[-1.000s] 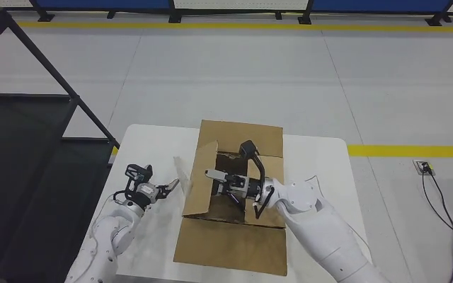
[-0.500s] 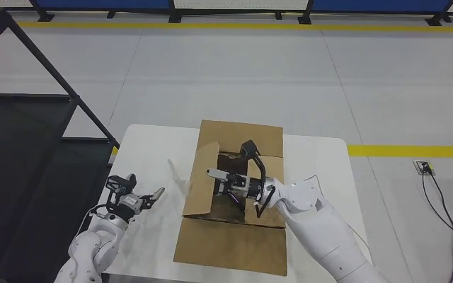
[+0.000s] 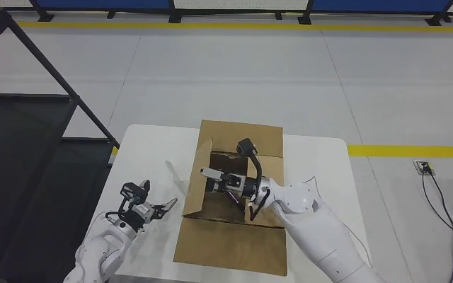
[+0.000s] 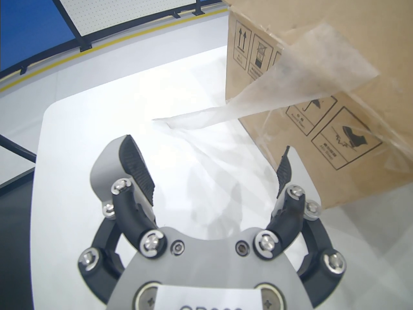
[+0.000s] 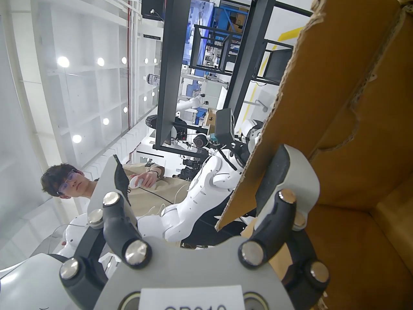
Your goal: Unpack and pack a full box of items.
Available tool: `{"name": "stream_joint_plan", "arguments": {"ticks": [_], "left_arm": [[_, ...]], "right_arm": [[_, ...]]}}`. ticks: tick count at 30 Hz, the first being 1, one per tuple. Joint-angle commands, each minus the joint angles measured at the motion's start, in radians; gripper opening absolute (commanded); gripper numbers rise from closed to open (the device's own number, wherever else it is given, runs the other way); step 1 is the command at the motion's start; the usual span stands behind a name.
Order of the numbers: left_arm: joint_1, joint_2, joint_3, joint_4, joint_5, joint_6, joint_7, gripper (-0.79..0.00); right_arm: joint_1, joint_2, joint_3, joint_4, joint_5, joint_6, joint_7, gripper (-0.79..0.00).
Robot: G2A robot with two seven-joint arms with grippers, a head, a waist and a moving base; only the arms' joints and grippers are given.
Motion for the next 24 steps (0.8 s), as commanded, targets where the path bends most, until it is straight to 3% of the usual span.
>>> {"name": "stream_joint_plan", "arguments": {"ticks": [1, 11, 24], "left_arm": [[0.009, 0.0, -0.018, -0.008, -0.021, 0.024, 0.033, 0.0], [0.071, 0.013, -0.136, -0.007, -0.094, 0.039, 0.066, 0.0], [0.194, 0.025, -0.272, -0.113, -0.18, -0.011, 0.164, 0.0]], "right_arm": [[-0.008, -0.004, -0.007, -0.014, -0.018, -0.01, -0.036, 0.0], [-0.003, -0.051, -0.111, -0.024, -0.124, -0.072, -0.234, 0.0], [0.075, -0.147, -0.273, 0.142, -0.284, -0.128, -0.428, 0.0]]}}
